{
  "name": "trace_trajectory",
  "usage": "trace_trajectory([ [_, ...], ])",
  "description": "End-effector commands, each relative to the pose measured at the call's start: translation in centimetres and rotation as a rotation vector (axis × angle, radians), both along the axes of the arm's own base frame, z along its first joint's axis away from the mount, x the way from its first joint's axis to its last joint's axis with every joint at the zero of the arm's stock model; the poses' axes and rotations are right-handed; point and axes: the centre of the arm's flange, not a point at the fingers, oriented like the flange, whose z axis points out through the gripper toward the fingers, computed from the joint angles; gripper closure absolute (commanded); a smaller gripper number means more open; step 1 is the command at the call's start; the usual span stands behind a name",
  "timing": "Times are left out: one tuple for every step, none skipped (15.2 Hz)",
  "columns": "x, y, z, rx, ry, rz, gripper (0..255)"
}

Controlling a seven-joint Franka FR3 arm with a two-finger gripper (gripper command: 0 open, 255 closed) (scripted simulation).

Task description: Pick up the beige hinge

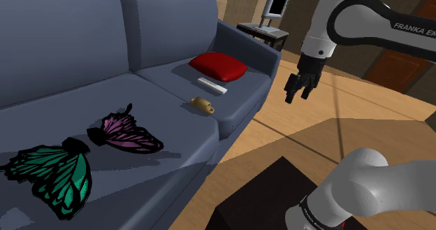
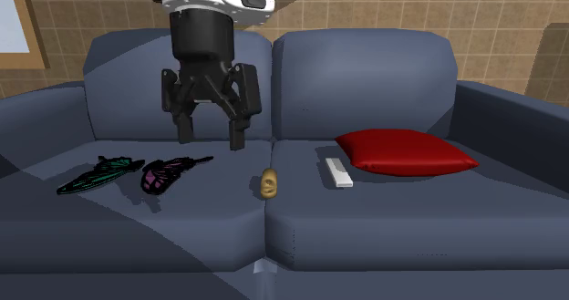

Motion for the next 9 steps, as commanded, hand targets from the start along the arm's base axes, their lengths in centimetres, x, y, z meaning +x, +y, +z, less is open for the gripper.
trace_trajectory([
  [0.0, 0.0, 0.0, 0.000, 0.000, 0.000, 0],
  [1.0, 0.0, -0.7, 0.001, -0.003, 0.012, 0],
  [2.1, 0.0, -1.4, 0.003, -0.007, 0.024, 0],
  [3.2, 0.0, -2.1, 0.004, -0.010, 0.036, 0],
  [4.2, 0.1, -2.8, 0.005, -0.014, 0.048, 0],
  [5.3, 0.1, -3.5, 0.006, -0.017, 0.060, 0],
  [6.3, 0.2, -4.2, 0.008, -0.021, 0.072, 0],
  [7.4, 0.3, -4.9, 0.009, -0.024, 0.084, 0],
  [8.5, 0.4, -5.5, 0.010, -0.028, 0.096, 0],
])
